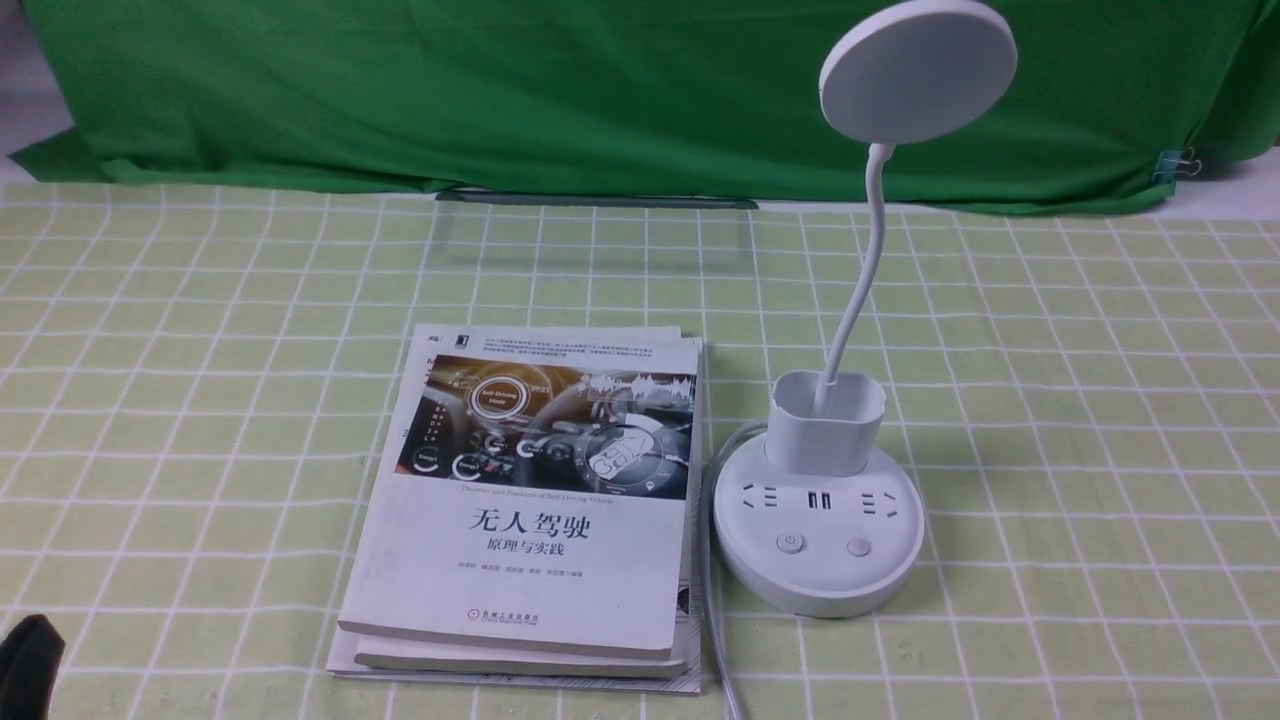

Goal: Turn off the desk lamp on the green coffee tablecloth by hand.

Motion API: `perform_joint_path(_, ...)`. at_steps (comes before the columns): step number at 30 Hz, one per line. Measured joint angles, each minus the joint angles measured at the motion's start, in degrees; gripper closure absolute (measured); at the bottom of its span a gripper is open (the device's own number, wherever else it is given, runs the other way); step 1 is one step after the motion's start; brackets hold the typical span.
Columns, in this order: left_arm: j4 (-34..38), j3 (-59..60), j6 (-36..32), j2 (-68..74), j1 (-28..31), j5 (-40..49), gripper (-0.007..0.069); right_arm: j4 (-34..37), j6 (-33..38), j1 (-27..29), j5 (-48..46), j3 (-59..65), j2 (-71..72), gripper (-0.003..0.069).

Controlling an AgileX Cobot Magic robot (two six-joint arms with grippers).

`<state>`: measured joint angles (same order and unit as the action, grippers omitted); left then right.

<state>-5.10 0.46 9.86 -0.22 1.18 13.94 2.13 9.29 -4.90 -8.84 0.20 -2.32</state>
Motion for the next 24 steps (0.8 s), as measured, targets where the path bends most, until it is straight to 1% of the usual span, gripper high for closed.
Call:
perform_joint_path(5, 0.0, 0.0, 0.0, 0.0, 0.0, 0.0, 0.0214, -0.4, 0.2, 0.3, -4.9, 0.3, 2.2, 0.0618)
perform_joint_path(24, 0.0, 0.0, 0.0, 0.0, 0.0, 0.0, 0.0214, -0.8, 0.3, 0.3, -5.1, 0.3, 2.2, 0.0600)
